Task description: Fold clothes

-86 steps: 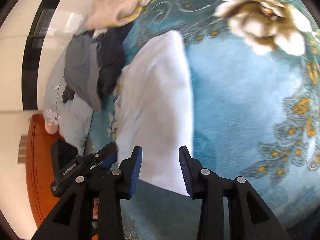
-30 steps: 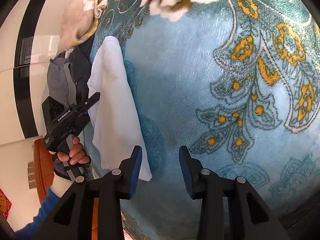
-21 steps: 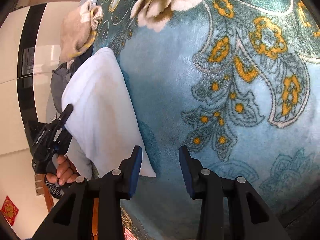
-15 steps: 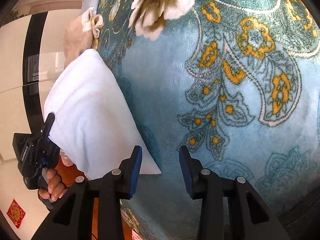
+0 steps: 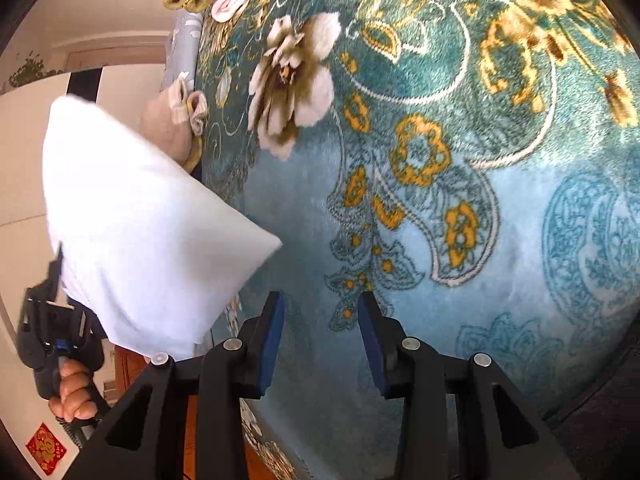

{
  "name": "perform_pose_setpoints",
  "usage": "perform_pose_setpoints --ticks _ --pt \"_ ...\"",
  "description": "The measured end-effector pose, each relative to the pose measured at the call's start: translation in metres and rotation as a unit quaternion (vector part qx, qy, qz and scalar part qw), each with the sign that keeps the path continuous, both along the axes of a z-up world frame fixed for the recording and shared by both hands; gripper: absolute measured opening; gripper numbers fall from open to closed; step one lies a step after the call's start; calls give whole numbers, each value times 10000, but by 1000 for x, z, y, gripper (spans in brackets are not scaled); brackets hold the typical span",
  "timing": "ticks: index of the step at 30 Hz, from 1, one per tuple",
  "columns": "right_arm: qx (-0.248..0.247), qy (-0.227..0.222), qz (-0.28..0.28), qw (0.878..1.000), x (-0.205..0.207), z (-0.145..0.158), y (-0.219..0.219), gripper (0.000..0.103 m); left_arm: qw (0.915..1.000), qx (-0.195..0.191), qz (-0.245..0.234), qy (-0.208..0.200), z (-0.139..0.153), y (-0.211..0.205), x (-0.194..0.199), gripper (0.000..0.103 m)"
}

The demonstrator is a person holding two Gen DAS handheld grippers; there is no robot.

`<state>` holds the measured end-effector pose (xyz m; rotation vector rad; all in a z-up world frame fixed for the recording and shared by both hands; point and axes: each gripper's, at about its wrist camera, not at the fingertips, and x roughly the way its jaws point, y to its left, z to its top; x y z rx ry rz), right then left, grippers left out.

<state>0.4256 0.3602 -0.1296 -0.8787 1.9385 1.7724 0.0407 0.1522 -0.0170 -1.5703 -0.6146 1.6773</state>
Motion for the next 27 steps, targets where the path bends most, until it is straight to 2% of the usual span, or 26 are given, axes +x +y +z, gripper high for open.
perform_pose_setpoints --ticks 2,4,7,16,21,22,27 --pt "-14 -38 -40 10000 0 -3 1 40 9970 -294 567 -430 -41 -31 -17 13" --pt "-24 -77 28 10000 -6 -5 -1 40 9892 -571 1113 -759 -74 -60 -29 14" --pt "-27 -119 268 9996 -21 -9 -5 40 9810 -577 1516 -1065 -101 -89 -37 13" --pt "158 -32 895 9959 -96 -19 -9 40 9827 -476 1356 -1167 -118 -93 -47 13" --pt "207 -119 707 9972 -127 -28 4 40 9803 -351 1352 -1397 -126 -98 -50 13" --pt "213 -169 612 9978 -131 -31 7 45 9804 -347 1338 -1403 -127 -98 -50 13" --pt "51 -138 258 9996 -136 -40 13 49 9794 -366 1335 -1468 -132 -95 -52 13"
